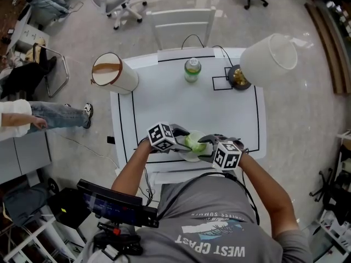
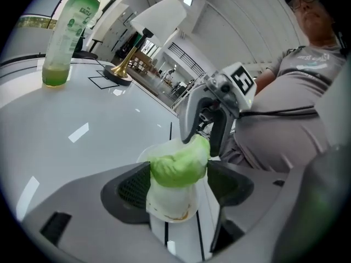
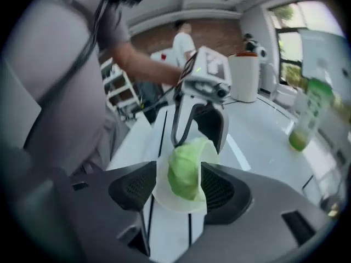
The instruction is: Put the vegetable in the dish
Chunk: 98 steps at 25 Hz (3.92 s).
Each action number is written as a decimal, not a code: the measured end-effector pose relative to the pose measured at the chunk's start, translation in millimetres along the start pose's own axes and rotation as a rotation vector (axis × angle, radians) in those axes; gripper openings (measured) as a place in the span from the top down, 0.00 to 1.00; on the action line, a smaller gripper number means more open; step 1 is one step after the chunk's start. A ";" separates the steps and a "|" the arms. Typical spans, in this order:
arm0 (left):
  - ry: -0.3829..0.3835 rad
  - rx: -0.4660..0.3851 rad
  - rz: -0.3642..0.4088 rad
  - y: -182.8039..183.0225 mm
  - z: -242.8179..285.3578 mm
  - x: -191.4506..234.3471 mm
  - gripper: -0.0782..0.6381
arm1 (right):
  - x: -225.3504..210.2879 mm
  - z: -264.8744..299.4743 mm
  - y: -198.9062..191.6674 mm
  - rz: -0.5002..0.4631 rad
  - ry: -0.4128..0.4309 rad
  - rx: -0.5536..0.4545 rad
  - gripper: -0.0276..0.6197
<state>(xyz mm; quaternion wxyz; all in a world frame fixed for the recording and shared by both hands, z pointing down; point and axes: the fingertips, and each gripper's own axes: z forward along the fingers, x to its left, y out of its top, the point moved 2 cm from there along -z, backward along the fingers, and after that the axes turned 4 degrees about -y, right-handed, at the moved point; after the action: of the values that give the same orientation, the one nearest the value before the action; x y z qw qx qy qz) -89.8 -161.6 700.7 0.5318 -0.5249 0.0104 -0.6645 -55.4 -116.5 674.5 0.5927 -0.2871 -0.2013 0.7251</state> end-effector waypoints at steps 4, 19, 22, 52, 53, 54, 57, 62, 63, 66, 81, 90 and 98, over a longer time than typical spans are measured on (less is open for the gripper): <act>-0.006 0.029 0.001 0.4 1.8 0.1 0.43 | -4.2 30.0 -18.8 -0.196 -0.136 0.208 0.59; 0.027 -0.210 0.023 24.2 -20.1 -10.3 0.45 | -1.0 14.0 1.7 1.062 0.566 -0.384 0.82; 0.033 -0.180 0.041 20.5 -10.5 -14.1 0.45 | -3.7 11.1 -4.3 1.024 0.518 -0.335 0.82; 0.074 -0.291 0.058 21.2 -59.2 -35.1 0.45 | 4.5 -2.8 33.6 1.182 0.722 -0.657 0.85; 0.075 -0.281 0.068 22.7 -53.5 -33.4 0.45 | 2.6 1.6 25.1 1.195 0.700 -0.631 0.85; 0.074 -0.273 0.080 23.5 -46.0 -30.9 0.45 | 2.9 5.1 15.4 1.197 0.679 -0.593 0.85; 0.067 -0.241 0.108 23.8 -20.8 -22.9 0.45 | 6.0 3.8 -4.3 1.175 0.641 -0.526 0.85; 0.077 -0.148 0.141 16.9 9.7 -14.7 0.45 | -3.9 -4.7 -20.2 1.190 0.551 -0.573 0.85; 0.081 -0.157 0.141 18.2 10.2 -13.2 0.45 | -7.8 -7.5 -20.2 1.194 0.530 -0.597 0.85; 0.105 -0.184 0.137 23.7 7.6 -7.7 0.45 | -17.4 -15.5 -22.8 1.224 0.485 -0.646 0.84; 0.102 -0.276 0.093 37.6 7.4 4.9 0.45 | -39.2 -29.2 -29.1 1.170 0.323 -0.575 0.77; 0.154 -0.176 0.120 22.1 13.4 16.8 0.45 | -46.8 -15.7 -8.3 0.769 -0.022 -0.285 0.76; 0.159 -0.108 0.151 12.5 19.8 12.6 0.45 | -32.9 -6.1 -13.6 0.886 0.144 -0.255 0.82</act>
<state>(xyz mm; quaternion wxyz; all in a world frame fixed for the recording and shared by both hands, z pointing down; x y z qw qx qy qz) -65.6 -165.2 711.1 0.5489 -0.4960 0.1277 -0.6605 -36.8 -146.0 684.4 0.1986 -0.4656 -0.1052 0.8560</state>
